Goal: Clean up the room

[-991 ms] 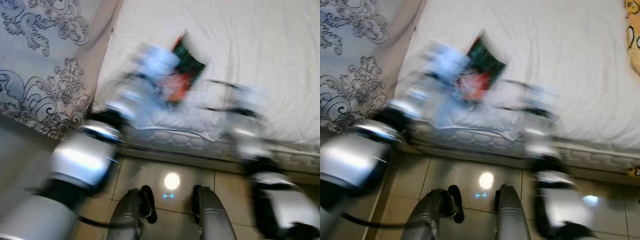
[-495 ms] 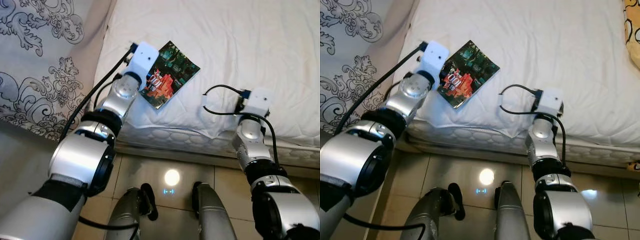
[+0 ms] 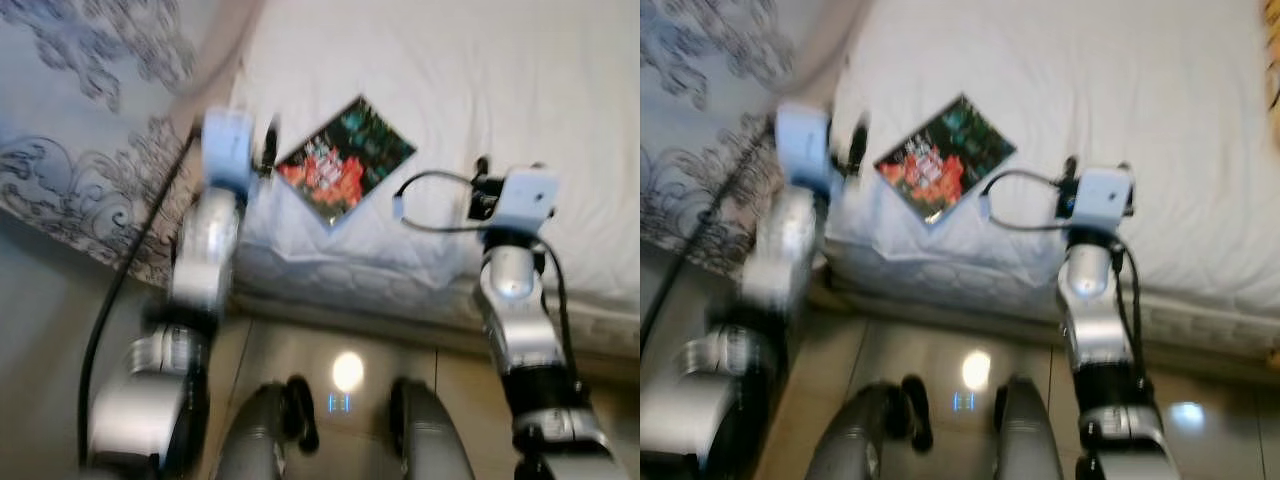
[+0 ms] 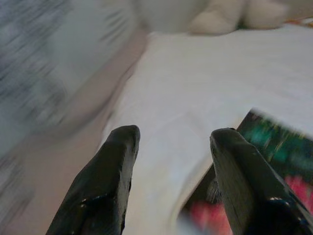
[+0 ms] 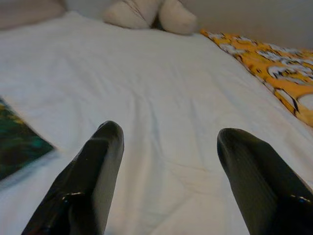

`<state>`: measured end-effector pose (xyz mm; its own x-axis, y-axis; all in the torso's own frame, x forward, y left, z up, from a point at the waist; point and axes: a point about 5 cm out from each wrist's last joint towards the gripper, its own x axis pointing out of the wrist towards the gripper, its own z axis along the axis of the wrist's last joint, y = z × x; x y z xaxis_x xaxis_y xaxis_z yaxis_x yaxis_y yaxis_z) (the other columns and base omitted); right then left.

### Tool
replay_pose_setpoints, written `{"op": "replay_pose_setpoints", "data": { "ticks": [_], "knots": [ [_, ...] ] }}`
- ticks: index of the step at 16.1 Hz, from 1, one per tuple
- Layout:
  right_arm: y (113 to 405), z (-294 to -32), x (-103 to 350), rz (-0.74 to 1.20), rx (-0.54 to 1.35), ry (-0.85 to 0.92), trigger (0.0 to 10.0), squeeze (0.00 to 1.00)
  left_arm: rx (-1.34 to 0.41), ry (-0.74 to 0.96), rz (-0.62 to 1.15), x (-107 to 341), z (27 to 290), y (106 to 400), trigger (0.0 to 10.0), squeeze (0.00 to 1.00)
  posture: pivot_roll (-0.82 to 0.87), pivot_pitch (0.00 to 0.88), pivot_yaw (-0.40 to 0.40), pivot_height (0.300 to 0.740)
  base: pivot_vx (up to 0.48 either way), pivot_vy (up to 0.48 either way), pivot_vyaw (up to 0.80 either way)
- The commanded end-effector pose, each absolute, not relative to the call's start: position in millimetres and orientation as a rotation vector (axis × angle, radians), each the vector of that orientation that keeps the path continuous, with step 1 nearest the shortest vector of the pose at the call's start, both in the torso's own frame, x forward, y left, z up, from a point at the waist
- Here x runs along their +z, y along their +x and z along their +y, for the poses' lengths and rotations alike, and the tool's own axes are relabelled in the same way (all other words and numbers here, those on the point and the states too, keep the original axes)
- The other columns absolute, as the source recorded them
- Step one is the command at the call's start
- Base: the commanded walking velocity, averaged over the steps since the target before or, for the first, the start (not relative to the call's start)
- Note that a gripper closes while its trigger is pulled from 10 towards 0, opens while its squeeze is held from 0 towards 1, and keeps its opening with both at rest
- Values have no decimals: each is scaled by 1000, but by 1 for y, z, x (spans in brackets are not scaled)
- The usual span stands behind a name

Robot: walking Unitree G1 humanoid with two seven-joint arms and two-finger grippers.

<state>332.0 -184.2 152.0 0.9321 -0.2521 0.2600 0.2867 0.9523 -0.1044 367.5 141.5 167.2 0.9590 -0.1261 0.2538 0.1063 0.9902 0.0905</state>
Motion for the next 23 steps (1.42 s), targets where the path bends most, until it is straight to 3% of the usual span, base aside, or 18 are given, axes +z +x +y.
{"op": "replay_pose_setpoints", "data": {
  "ticks": [1, 6, 8, 10, 15, 23],
  "knots": [
    [329, -176, 147, -226, -247, -130, 10000, 0, -58, 53, -273, 169, 149, 363, 10000, 0, -144, 26, 80, 700, 0, 0, 0],
    [326, -164, 145, -227, -202, -102, 10000, 0, -17, 31, -221, 155, 145, 357, 10000, 0, -131, 0, 79, 700, 0, -458, 0],
    [335, -143, 140, -215, -106, -66, 10000, 0, -102, 163, -214, 160, 124, 370, 10000, 0, -146, 0, 104, 700, 0, 0, 0],
    [333, -141, 139, -210, -96, -69, 10000, 0, -138, 155, -197, 160, 123, 368, 10000, 0, -156, 0, 111, 700, 0, 0, 0],
    [324, -144, 124, -170, -86, -93, 10000, 0, -191, 128, -182, 161, 111, 369, 10000, 0, -189, 0, 123, 700, 480, 0, -616],
    [327, -134, 123, -153, -21, -76, 10000, 0, -152, 100, -185, 164, 116, 370, 10000, 0, -185, 0, 121, 700, 453, 37, 0]
  ]
}}
